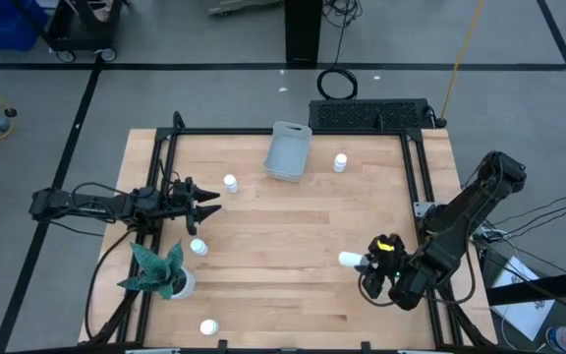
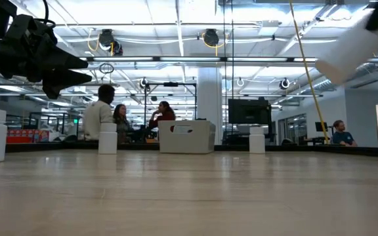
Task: Pick and place pill bottles into a basket
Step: Put the white medicine bottle into the gray bin
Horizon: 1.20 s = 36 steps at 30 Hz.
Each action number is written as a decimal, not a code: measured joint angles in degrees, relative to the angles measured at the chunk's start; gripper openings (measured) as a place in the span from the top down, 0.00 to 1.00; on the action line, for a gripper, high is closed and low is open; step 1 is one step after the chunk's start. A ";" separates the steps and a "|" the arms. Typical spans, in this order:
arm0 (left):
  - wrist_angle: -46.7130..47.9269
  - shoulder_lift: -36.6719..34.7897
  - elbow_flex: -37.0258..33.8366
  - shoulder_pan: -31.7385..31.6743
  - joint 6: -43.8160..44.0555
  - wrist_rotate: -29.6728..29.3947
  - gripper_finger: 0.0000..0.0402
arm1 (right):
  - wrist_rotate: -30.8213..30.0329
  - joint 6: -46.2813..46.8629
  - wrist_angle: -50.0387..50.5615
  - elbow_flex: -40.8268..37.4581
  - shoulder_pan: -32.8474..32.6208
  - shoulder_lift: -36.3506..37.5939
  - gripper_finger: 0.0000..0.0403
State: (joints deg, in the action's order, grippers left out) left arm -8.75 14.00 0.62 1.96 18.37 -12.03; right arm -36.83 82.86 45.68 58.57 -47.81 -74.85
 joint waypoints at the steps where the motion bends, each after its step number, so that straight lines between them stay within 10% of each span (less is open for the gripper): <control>1: -0.02 0.00 -0.02 0.02 0.00 -0.01 0.47 | -2.12 -1.73 -0.78 0.00 0.20 0.28 0.62; 21: -0.04 -0.02 0.00 0.00 0.11 -0.03 0.47 | -27.78 -59.31 -34.83 0.04 6.09 3.60 0.61; 36: -0.07 0.00 0.00 0.02 0.42 -0.04 0.47 | -18.52 -76.28 -44.66 0.04 16.61 3.56 0.62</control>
State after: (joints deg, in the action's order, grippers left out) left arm -8.82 14.00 0.62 1.98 18.79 -12.08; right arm -55.35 6.58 1.02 58.61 -31.20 -71.29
